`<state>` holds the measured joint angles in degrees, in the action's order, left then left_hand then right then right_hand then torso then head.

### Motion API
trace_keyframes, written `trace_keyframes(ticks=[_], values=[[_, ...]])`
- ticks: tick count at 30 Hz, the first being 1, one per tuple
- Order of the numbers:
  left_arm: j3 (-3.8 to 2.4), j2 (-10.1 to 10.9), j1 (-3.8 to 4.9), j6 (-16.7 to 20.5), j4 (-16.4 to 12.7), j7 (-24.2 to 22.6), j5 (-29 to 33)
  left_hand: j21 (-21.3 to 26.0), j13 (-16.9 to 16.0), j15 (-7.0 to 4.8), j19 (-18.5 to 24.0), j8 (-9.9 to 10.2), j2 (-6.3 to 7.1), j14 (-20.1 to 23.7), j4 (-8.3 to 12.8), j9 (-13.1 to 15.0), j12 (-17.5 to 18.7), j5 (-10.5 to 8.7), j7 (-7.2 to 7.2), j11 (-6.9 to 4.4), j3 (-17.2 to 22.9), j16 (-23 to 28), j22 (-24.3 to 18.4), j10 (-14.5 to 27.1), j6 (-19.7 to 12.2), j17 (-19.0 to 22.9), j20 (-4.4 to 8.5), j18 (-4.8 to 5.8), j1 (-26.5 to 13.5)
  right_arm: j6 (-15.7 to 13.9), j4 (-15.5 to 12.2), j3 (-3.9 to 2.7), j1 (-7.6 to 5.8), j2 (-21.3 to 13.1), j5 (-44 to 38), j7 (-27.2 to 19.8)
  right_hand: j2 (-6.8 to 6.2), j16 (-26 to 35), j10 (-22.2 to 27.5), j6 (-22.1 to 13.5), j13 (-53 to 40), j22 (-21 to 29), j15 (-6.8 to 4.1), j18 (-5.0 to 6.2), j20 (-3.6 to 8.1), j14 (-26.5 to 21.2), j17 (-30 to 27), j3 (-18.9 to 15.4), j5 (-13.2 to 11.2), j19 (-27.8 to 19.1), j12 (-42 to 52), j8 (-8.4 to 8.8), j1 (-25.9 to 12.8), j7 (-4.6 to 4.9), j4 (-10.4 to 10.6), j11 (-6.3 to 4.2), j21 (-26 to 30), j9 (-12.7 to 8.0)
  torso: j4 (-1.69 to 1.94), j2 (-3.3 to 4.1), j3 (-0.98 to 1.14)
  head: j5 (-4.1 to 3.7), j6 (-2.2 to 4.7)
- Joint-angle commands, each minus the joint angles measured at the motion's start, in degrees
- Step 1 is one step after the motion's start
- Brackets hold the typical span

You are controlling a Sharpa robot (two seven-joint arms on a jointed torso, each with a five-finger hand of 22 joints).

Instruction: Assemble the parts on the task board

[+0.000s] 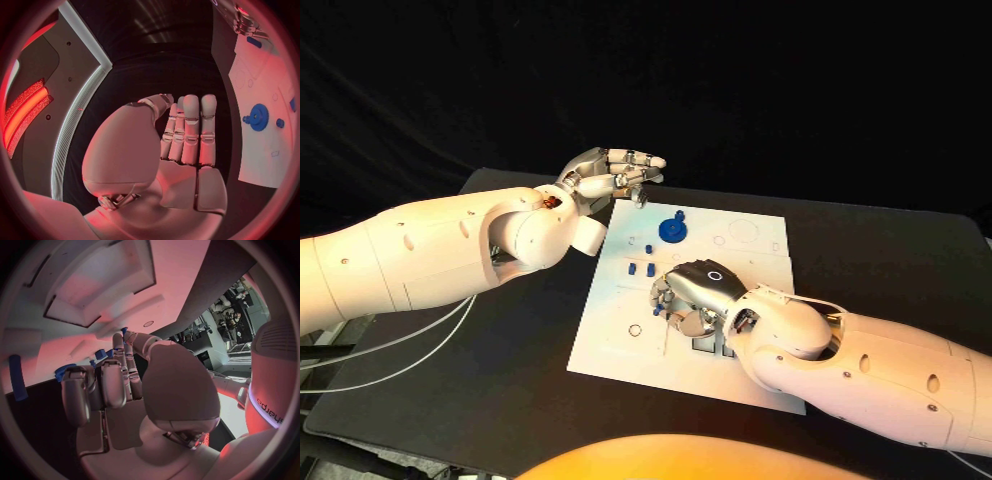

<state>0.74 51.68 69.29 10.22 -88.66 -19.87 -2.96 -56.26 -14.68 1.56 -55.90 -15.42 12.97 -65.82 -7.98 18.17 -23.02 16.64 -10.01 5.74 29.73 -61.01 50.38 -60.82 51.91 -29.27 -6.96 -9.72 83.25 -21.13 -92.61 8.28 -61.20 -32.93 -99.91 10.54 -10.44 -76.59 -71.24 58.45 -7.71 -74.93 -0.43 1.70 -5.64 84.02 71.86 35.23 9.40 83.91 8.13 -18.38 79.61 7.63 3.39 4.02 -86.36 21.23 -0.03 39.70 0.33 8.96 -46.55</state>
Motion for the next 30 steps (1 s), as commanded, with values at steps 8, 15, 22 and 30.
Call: trace_keyframes(ticks=[8, 15, 22, 30], values=[[-0.04, 0.0, 0.07, -0.5, -0.1, -0.1, 0.3, 0.2, -0.1, 0.03, 0.4, 0.2, -0.33, 0.4, 0.4, -0.1, -0.3, 0.31, -0.15, 0.07, -0.1, 0.2, 0.0, 0.5, -0.4, 0.1, -0.05, -0.25, 0.1, 4.0, 0.5, 0.12, 0.06, 0.6, -1.8, 0.8, 0.05, -0.2, 0.0, 0.2, -0.1, -13.3, -0.28, -0.79, 0.3, 2.7, -0.2, -0.3, -0.3, 4.1, -0.4, -0.02, -1.0, 0.13, -0.1, -0.28, -0.1, 0.1, 0.04, 0.03, 0.0, 0.08, -0.27], [-0.04, 0.0, 0.07, -0.5, -0.1, 0.0, 0.3, 0.2, -0.1, 0.03, 0.4, 0.2, -0.33, 0.4, 0.4, -0.1, -0.3, 0.31, -0.15, 0.07, -0.1, 0.2, 0.0, 0.5, -0.4, 0.1, -0.05, -0.25, 0.1, 4.5, 0.4, 0.19, 0.06, 0.9, -2.2, 0.7, -0.06, -0.1, 0.1, 0.1, -0.2, -13.2, -0.25, -0.76, 0.28, 2.7, -0.3, -0.4, -0.5, 4.0, -0.5, 0.06, -1.3, 0.15, -0.1, -0.24, 0.0, 0.1, -0.02, -0.02, -0.01, 0.05, -0.29], [-0.04, 0.0, 0.07, -0.5, -0.1, 0.0, 0.3, 0.3, -0.2, 0.05, 0.4, 0.2, -0.38, 0.4, 0.4, 0.0, -0.4, 0.32, -0.14, 0.07, -0.1, 0.2, 0.0, 0.6, -0.4, 0.1, -0.08, -0.26, 0.0, 4.6, 0.5, 0.26, 0.06, 1.0, -2.2, 0.6, -0.96, -0.1, 0.8, -0.9, -0.3, -13.0, 0.02, -0.63, 0.09, 2.6, -0.7, -1.1, -0.2, 3.7, -1.2, 0.7, -3.1, 0.43, 0.6, 0.09, 0.6, 0.0, -0.03, -0.06, -0.04, -0.08, -0.34], [-0.04, 0.0, 0.07, -0.5, -0.1, 0.1, 0.3, 0.3, -0.2, 0.05, 0.4, 0.2, -0.38, 0.4, 0.4, 0.0, -0.4, 0.32, -0.14, 0.07, -0.1, 0.2, 0.0, 0.6, -0.4, 0.1, -0.08, -0.26, 0.0, 1.3, 0.6, 0.28, 0.05, 0.8, -2.2, 1.0, -2.74, 1.5, 6.1, -6.0, 0.4, -10.9, 1.79, 0.46, -1.3, 1.7, -3.4, -1.9, 0.4, 1.0, -3.7, 3.85, -5.1, 2.78, 1.6, 2.32, 5.2, -1.1, 0.03, -0.07, -0.01, -0.18, -0.09]])
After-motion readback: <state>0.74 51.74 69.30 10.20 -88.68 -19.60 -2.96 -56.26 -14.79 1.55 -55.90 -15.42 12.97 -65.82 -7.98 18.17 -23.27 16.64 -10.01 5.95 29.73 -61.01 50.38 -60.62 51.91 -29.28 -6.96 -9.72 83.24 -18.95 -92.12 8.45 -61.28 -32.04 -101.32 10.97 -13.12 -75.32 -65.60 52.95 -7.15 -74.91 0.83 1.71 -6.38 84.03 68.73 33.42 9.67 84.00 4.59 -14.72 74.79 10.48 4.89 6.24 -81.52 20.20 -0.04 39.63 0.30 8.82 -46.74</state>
